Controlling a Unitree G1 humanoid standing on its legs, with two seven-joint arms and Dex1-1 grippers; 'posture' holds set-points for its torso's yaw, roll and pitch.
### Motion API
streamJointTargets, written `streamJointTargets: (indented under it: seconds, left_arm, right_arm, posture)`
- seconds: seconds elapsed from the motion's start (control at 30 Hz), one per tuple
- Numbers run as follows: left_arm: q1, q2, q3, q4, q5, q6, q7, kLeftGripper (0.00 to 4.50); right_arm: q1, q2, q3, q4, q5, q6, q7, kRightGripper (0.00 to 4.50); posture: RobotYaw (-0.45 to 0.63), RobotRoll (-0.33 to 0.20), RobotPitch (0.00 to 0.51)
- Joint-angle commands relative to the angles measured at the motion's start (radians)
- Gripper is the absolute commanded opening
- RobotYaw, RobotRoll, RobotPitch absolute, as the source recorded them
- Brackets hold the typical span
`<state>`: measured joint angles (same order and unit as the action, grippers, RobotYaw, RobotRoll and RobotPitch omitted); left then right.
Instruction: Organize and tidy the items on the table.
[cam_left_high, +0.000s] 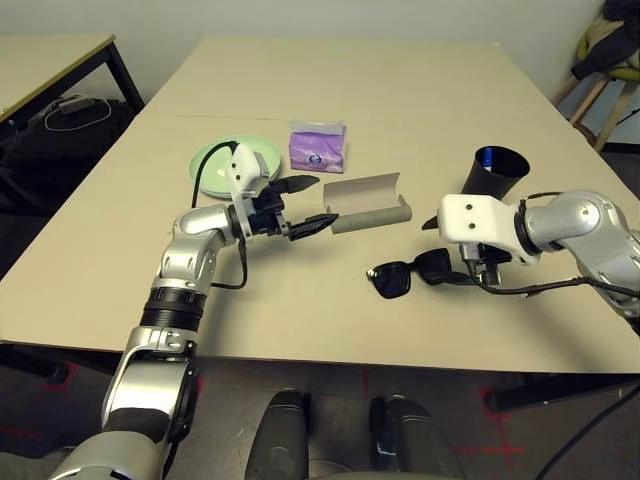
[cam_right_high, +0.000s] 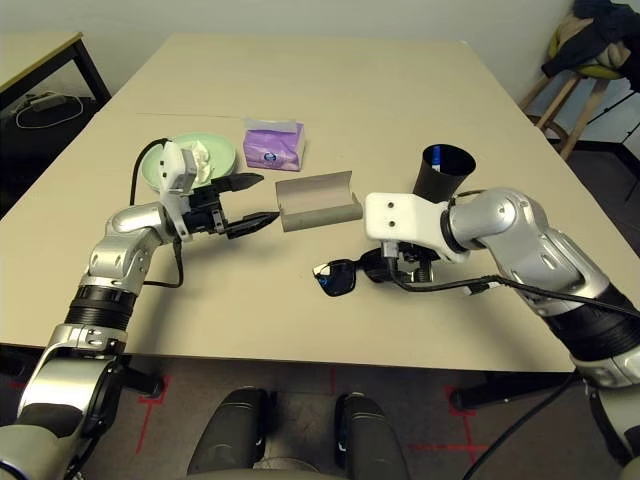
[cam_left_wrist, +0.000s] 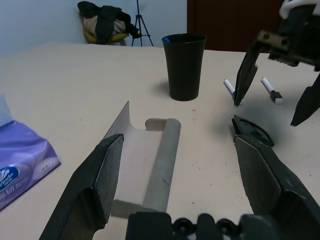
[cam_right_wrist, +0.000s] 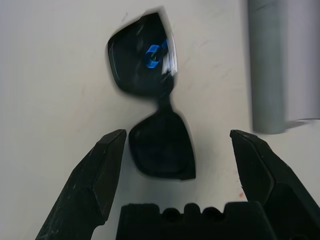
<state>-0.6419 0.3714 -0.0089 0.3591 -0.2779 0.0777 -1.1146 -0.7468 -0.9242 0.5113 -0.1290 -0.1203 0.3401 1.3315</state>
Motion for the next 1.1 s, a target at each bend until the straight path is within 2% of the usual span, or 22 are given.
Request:
streamJointTargets:
  seconds: [0.03, 0.17, 0.57, 1.1]
  left_arm:
    - [0.029, 0.005, -0.005, -0.044, -0.013, 0.015, 0.014, 4.46]
    - [0.067, 0.022, -0.003, -0.092, -0.021, 0.03, 0.018, 4.46]
    - [0.167, 0.084, -0.033, -0.237, -0.081, 0.082, -0.066, 4.46]
    - [0.184, 0.154, -0.132, -0.194, -0.043, 0.032, -0.221, 4.46]
  right_arm:
    - [-0.048, 0.012, 0.048, 0.021, -0.056, -0.024, 0.076, 4.5]
    - [-0.091, 0.056, 0.085, 0.078, -0.117, -0.091, 0.113, 4.5]
    - [-0.105, 0.153, 0.078, 0.136, -0.198, -0.124, 0.138, 4.5]
    - [-0.108, 0.175, 0.063, 0.126, -0.223, -0.088, 0.172, 4.5]
  posture:
    - [0.27, 0.0, 0.121]
    - [0.29, 0.0, 0.123]
    - [0.3, 0.0, 0.128]
    - [0.27, 0.0, 0.135]
